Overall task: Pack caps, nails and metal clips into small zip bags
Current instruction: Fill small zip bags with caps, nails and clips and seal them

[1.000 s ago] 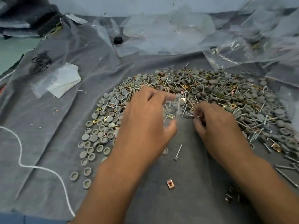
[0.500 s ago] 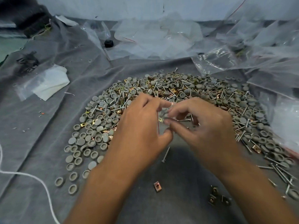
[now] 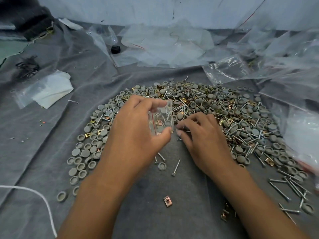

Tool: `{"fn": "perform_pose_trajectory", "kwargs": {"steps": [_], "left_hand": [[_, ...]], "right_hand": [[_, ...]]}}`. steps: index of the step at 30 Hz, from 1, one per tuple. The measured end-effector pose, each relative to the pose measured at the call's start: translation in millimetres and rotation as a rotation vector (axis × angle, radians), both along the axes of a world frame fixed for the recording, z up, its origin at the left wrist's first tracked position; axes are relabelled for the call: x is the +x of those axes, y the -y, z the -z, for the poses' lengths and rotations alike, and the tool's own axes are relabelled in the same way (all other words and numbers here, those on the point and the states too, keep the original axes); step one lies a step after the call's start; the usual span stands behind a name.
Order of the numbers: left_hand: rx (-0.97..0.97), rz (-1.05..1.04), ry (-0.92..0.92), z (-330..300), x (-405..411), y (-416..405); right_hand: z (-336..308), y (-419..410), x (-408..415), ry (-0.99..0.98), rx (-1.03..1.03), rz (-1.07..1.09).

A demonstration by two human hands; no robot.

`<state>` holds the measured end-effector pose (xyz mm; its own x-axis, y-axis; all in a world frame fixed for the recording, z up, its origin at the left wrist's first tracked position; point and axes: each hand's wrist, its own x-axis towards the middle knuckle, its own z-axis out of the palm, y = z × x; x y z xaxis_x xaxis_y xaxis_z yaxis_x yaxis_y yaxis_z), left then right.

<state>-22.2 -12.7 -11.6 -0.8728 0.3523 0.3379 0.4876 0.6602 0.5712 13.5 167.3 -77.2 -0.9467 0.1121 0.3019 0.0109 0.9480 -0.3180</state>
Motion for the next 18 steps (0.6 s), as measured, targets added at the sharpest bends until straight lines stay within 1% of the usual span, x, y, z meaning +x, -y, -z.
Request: {"fn": "perform_pose_trajectory", "kwargs": {"steps": [3, 4, 6, 8, 10, 11, 13, 15, 16, 18], "left_hand": [[-0.018, 0.006, -0.004, 0.6, 1.6, -0.4], [-0.02, 0.01, -0.001, 0.8, 2.6, -0.6], [-0.014, 0.024, 0.009, 1.1, 5.2, -2.5], [-0.025, 0.037, 0.014, 1.0, 6.7, -5.0], [-0.046, 0.033, 0.017, 0.7, 6.5, -6.5], [-0.05, 0.032, 0.021, 0.5, 6.4, -6.8], [-0.043, 0.045, 0.025, -0.3, 5.9, -7.4], [-0.03, 0.056, 0.032, -0.3, 5.3, -7.6], [-0.025, 0.051, 0.033, -0.3, 5.2, -6.8], [-0.022, 0.03, 0.029, -0.8, 2.7, -3.3]], "right_hand": [[2.3, 1.9, -0.2, 0.045, -0.041, -0.012], [2.4, 1.9, -0.6, 0.048, -0.084, -0.018], [-2.4, 1.5, -1.8, 0.007, -0.28, -0.026], [-13.3, 4.1, -0.1, -0.145, -0.504, -0.063], [-29.3, 10.3, 4.3, -0.332, -0.6, -0.132], [-36.4, 14.0, 7.1, -0.398, -0.593, -0.178], [-45.0, 20.3, 11.5, -0.476, -0.489, -0.242], [-45.6, 22.7, 12.8, -0.477, -0.399, -0.265], [-44.3, 22.2, 12.4, -0.465, -0.398, -0.256], [-40.5, 16.5, 8.7, -0.439, -0.463, -0.2]]}}
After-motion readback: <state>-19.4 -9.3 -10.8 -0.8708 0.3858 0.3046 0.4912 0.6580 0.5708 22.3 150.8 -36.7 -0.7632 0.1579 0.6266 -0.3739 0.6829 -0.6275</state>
